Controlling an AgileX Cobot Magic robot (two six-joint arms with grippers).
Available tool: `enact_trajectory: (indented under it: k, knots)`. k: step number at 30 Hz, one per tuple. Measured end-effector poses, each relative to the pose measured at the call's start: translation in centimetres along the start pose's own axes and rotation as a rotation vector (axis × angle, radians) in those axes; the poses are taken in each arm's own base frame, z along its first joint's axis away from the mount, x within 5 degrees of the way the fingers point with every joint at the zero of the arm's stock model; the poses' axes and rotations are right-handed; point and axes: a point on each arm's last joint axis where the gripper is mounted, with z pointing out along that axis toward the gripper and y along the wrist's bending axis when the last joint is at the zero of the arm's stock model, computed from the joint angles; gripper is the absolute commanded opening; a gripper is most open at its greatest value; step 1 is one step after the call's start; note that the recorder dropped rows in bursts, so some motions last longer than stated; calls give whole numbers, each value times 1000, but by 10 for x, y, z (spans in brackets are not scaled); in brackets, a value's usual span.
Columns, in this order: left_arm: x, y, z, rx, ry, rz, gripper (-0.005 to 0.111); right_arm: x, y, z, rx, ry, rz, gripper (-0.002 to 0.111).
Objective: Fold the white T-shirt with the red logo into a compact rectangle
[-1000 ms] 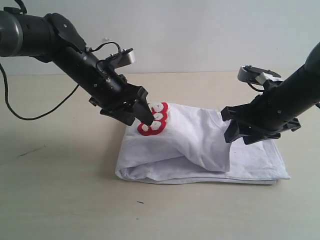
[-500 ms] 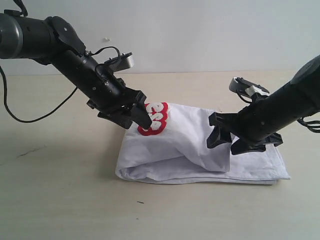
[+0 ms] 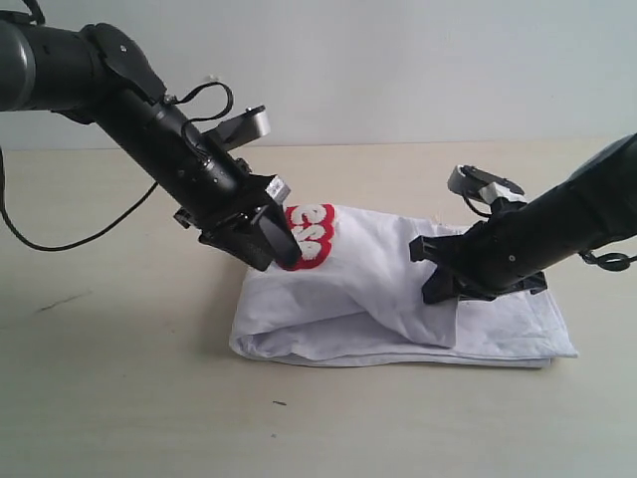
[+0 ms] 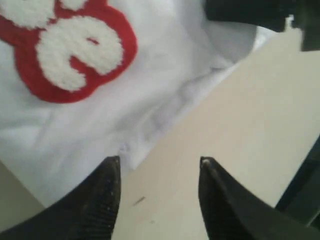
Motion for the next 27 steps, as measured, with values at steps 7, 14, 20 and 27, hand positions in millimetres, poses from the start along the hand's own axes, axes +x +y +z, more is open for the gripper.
enact_trajectory:
  k: [7, 14, 20, 27]
  knots:
    - [15, -23, 14, 61, 78, 15, 18, 0, -1, 4, -12, -1, -88, 0]
    - [23, -37, 50, 49, 32, 32, 28, -10, 16, -15, -84, -103, -105, 0]
    - [26, -36, 86, 46, 68, 35, 28, -25, 32, -32, -148, -151, -147, 0]
    - [24, -18, 105, 3, 38, -18, 28, -27, 35, -37, -152, -146, -158, 0]
